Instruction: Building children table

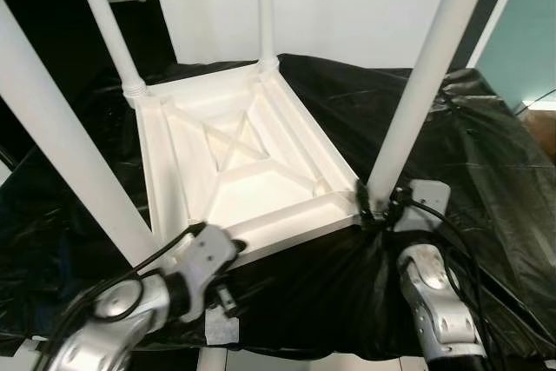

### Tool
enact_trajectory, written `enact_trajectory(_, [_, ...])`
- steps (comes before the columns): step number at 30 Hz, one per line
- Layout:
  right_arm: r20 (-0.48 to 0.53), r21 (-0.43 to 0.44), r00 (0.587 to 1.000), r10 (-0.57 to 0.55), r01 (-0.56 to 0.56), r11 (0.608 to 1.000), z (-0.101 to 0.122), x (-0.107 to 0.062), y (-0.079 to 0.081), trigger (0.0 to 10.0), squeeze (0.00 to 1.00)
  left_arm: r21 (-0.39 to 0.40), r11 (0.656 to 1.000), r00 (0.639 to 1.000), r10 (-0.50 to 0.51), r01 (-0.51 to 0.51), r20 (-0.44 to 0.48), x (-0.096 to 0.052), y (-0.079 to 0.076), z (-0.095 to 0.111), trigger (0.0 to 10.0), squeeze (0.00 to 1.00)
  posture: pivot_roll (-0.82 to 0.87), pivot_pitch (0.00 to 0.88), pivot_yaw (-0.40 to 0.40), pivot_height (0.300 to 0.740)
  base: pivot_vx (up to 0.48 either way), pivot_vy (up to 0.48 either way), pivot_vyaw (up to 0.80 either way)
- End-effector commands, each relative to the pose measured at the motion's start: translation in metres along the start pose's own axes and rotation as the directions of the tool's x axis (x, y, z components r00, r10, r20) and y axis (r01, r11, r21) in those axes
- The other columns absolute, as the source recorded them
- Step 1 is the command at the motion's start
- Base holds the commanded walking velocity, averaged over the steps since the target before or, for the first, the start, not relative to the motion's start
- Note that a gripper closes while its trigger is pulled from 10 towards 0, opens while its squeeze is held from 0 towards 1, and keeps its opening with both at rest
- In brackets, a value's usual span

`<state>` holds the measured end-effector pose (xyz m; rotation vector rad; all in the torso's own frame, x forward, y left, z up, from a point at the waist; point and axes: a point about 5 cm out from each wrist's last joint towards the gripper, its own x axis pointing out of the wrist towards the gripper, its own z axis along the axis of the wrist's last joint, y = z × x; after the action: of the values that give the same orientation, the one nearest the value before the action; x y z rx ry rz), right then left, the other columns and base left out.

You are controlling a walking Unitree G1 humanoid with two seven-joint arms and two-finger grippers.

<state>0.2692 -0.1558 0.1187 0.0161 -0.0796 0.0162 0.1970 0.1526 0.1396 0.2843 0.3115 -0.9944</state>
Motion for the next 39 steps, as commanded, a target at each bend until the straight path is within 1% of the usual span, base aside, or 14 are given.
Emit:
enact_trajectory(1, [0.006, 0.011, 1.000, 0.001, -0.001, 1.000, 0.001, -0.001, 0.001, 10.0, 0.00, -0.004, 0.977, 0.977, -0.213, 0.213, -0.005, -0.015, -0.008, 0.002, 10.0, 0.00, -0.01, 0.022, 0.003, 0.740, 0.000, 0.000, 0.00])
enact_trajectory(4, [0.003, 0.016, 1.000, -0.013, 0.013, 1.000, 0.001, 0.000, -0.002, 10.0, 0.00, -0.018, 0.986, 0.985, -0.166, 0.166, -0.035, -0.027, 0.000, -0.002, 10.0, 0.00, 0.00, 0.023, -0.001, 0.740, 0.000, 0.000, 0.00])
enact_trajectory(6, [0.001, 0.007, 1.000, -0.015, 0.015, 1.000, 0.001, 0.003, -0.004, 10.0, 0.00, -0.029, 0.997, 0.996, -0.072, 0.070, -0.059, -0.041, 0.012, -0.004, 10.0, 0.00, 0.01, 0.020, -0.007, 0.740, 0.000, 0.000, 0.00])
enact_trajectory(8, [0.001, 0.001, 1.000, -0.015, 0.015, 1.000, 0.001, 0.004, -0.004, 10.0, 0.00, -0.029, 0.998, 0.997, -0.055, 0.054, -0.051, -0.042, 0.013, -0.003, 10.0, 0.00, 0.01, 0.022, -0.008, 0.740, 0.000, 0.000, 0.00])
enact_trajectory(13, [0.035, -0.018, 0.993, -0.110, 0.111, 0.994, 0.007, 0.003, -0.017, 10.0, 0.00, -0.013, 1.000, 1.000, -0.015, 0.015, -0.023, -0.037, 0.016, -0.001, 10.0, 0.00, 0.00, 0.022, -0.007, 0.740, 0.000, 0.000, 0.00])
enact_trajectory(14, [0.042, -0.021, 0.987, -0.157, 0.158, 0.987, 0.008, 0.002, -0.026, 10.0, 0.00, -0.003, 1.000, 1.000, 0.007, -0.007, -0.010, -0.035, 0.022, 0.001, 10.0, 0.00, -0.01, 0.019, 0.000, 0.740, 0.000, 0.000, 0.00])
enact_trajectory(18, [0.047, -0.023, 0.980, -0.192, 0.193, 0.981, 0.009, 0.001, -0.033, 10.0, 0.00, 0.014, 1.000, 1.000, 0.021, -0.021, -0.005, -0.032, 0.029, 0.002, 10.0, 0.00, -0.01, 0.018, 0.005, 0.740, 0.000, 0.000, 0.00])
enact_trajectory(19, [0.051, -0.023, 0.973, -0.226, 0.227, 0.974, 0.009, 0.000, -0.039, 10.0, 0.00, 0.035, 0.999, 0.999, 0.038, -0.038, 0.003, -0.029, 0.038, 0.004, 10.0, 0.00, -0.03, 0.014, 0.014, 0.740, 0.000, 0.000, 0.00])
enact_trajectory(22, [0.056, -0.033, 0.961, -0.271, 0.273, 0.961, 0.008, -0.005, -0.046, 10.0, 0.00, 0.079, 0.995, 0.998, 0.068, -0.069, 0.009, -0.024, 0.048, 0.007, 10.0, 0.00, -0.04, 0.000, 0.025, 0.740, 0.000, 0.000, 0.00])
enact_trajectory(25, [0.057, -0.036, 0.955, -0.291, 0.293, 0.956, 0.007, -0.007, -0.049, 10.0, 0.00, 0.082, 0.994, 0.997, 0.074, -0.075, 0.021, -0.021, 0.051, 0.008, 10.0, 0.00, -0.05, 0.000, 0.033, 0.740, 0.000, 0.000, 0.00])
enact_trajectory(28, [0.039, -0.048, 0.929, -0.367, 0.368, 0.928, 0.001, -0.017, -0.058, 10.0, 0.00, 0.111, 0.991, 0.996, 0.068, -0.074, 0.052, -0.004, 0.060, 0.017, 10.0, 0.00, -0.07, 0.000, 0.053, 0.740, 0.000, 0.000, 0.00])
enact_trajectory(34, [0.045, -0.038, 0.950, -0.310, 0.312, 0.949, 0.001, -0.014, -0.052, 10.0, 0.00, 0.126, 0.991, 0.997, 0.030, -0.038, 0.068, 0.004, 0.060, 0.022, 10.0, 0.00, -0.09, 0.000, 0.082, 0.740, 0.000, 0.000, 0.00])
enact_trajectory(36, [0.064, -0.021, 0.982, -0.179, 0.181, 0.983, 0.007, -0.002, -0.037, 10.0, 0.00, 0.126, 0.992, 0.999, -0.019, 0.013, 0.047, 0.000, 0.056, 0.017, 10.0, 0.00, -0.09, 0.000, 0.082, 0.740, 0.000, 0.000, 0.00])
enact_trajectory(39, [0.085, -0.014, 0.988, -0.132, 0.134, 0.991, 0.014, 0.005, -0.032, 10.0, 0.00, 0.114, 0.992, 0.998, -0.058, 0.054, 0.035, -0.008, 0.051, 0.014, 10.0, 0.00, -0.07, 0.000, 0.072, 0.740, 0.000, 0.000, 0.00])
